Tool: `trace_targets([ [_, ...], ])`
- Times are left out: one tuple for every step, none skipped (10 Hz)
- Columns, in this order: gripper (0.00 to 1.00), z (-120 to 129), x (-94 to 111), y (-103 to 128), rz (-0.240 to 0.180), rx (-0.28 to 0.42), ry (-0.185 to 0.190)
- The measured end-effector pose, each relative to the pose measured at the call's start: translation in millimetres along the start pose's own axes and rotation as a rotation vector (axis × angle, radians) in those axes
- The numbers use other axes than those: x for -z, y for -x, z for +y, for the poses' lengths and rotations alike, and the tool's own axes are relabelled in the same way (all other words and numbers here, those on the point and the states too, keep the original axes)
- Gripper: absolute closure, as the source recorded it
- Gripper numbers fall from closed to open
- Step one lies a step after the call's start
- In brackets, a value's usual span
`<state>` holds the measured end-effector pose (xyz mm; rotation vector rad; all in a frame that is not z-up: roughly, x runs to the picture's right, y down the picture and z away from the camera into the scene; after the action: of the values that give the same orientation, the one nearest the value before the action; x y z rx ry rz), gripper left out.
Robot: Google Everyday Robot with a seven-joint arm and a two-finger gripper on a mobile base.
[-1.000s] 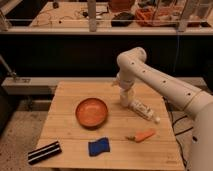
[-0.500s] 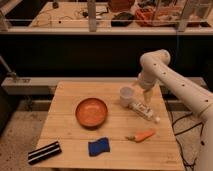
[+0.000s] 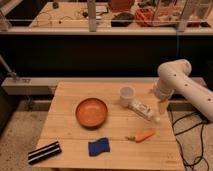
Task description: Move the arm in a circular motion
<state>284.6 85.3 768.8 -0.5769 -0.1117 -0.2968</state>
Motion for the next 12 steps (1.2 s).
trace_targets([
  [0.2,15,4,11,-0.002,-0.001,-0.002],
  [0.2,32,8,20,-0.003,-0.002,-0.002],
  [0.2,48,13,30,-0.006,-0.001,-0.001],
  [0.2,62,17,41,-0.011,0.004,0.0],
  [0.2,83,24,63,-0.02,0.018,0.004],
  [0.2,88,27,71,-0.021,0.026,0.007],
  [0.2,92,30,91,-0.021,0.052,0.015],
  [0.2,90,32,110,-0.019,0.086,0.021],
  [0.2,84,35,140,-0.021,0.143,0.027],
  [0.2,80,36,164,-0.025,0.192,0.038],
  [0.2,73,38,188,-0.036,0.243,0.04],
  [0.2,65,40,215,-0.051,0.302,0.047],
])
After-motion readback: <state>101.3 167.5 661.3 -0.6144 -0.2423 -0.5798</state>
